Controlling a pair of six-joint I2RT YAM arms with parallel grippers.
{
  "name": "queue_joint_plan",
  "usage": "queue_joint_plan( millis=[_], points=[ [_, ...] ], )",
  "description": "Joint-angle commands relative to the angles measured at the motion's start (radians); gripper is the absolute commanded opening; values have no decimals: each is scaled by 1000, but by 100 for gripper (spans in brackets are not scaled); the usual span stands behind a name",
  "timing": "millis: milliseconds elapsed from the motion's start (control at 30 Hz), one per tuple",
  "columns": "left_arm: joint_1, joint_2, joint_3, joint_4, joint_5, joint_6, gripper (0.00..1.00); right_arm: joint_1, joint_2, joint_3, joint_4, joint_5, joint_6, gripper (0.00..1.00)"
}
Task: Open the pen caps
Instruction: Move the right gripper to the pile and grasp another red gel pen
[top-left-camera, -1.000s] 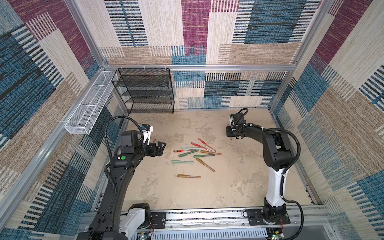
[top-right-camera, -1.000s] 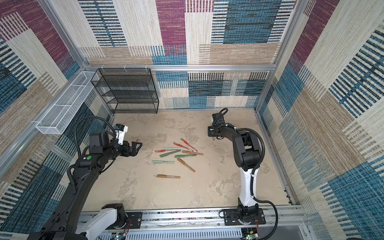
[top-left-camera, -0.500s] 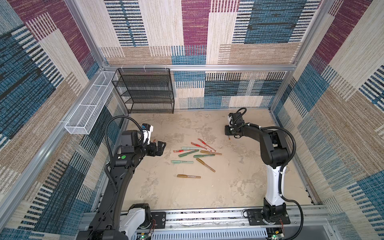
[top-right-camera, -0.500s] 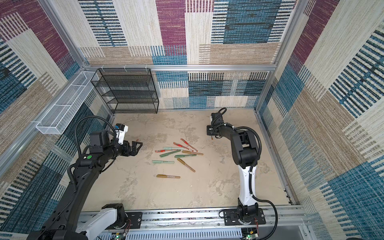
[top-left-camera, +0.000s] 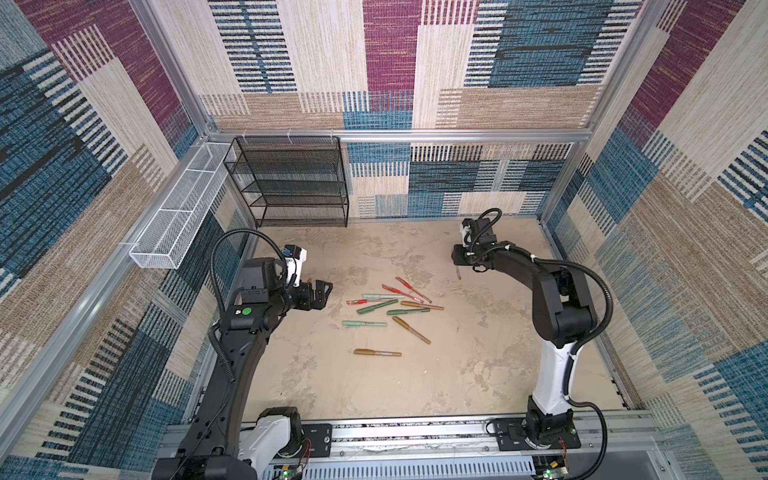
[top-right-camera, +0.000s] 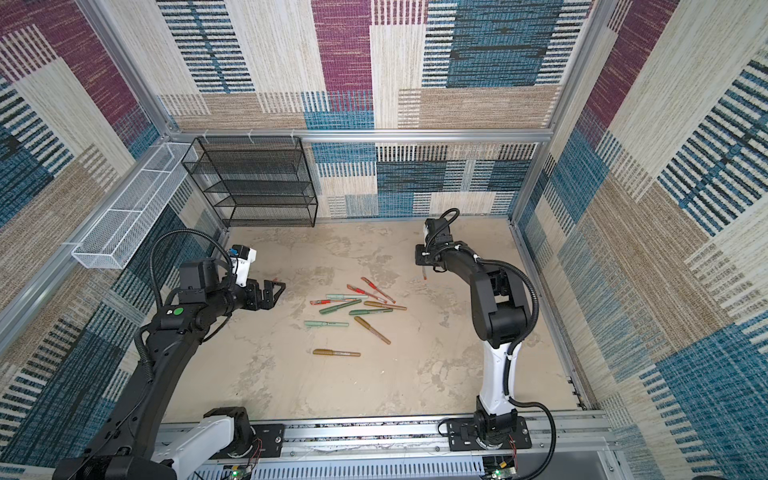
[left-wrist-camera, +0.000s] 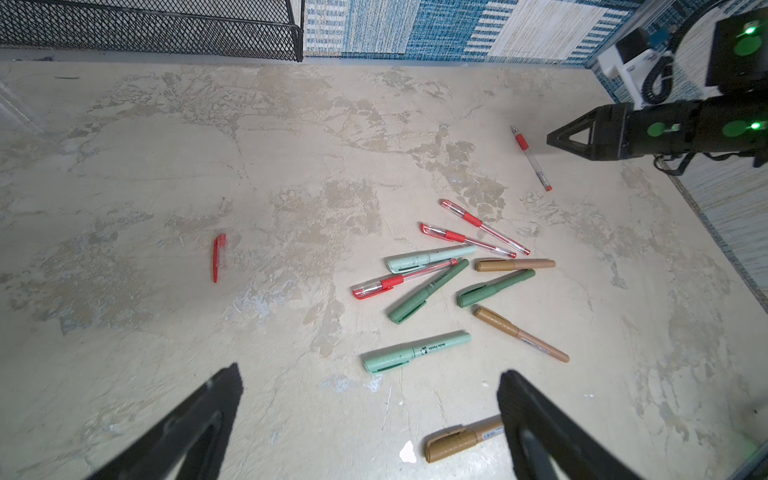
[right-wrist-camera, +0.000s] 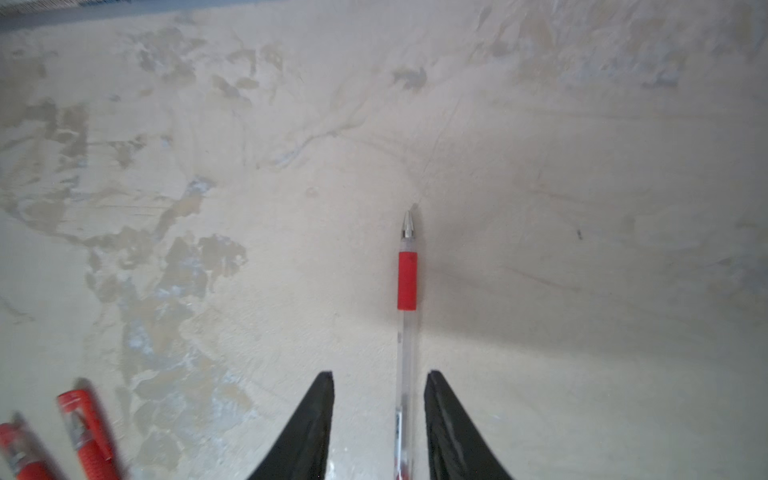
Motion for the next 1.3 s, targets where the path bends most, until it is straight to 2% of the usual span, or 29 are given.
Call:
queue_joint_plan(
  millis=[0, 100, 300, 600, 933, 1267],
  points=[
    [3, -1, 9, 9, -6, -8, 100, 19, -82, -45, 3, -31, 26, 42],
    [2, -8, -5, 25, 6, -11, 100, 53, -145, -104, 14, -35, 19, 42],
    [4, -2, 4, 25, 7, -18, 100, 174, -181, -149, -21, -34, -21, 41],
    [6, 1, -4, 29, 14, -19, 100, 287, -87, -109, -84, -33, -78, 38],
    [16, 5, 3, 16, 13, -16, 100, 325, 33, -10, -151, -20, -110, 37],
    [16, 7, -4, 33, 8, -19, 100, 326, 88, 14, -142, 10, -128, 32]
  ],
)
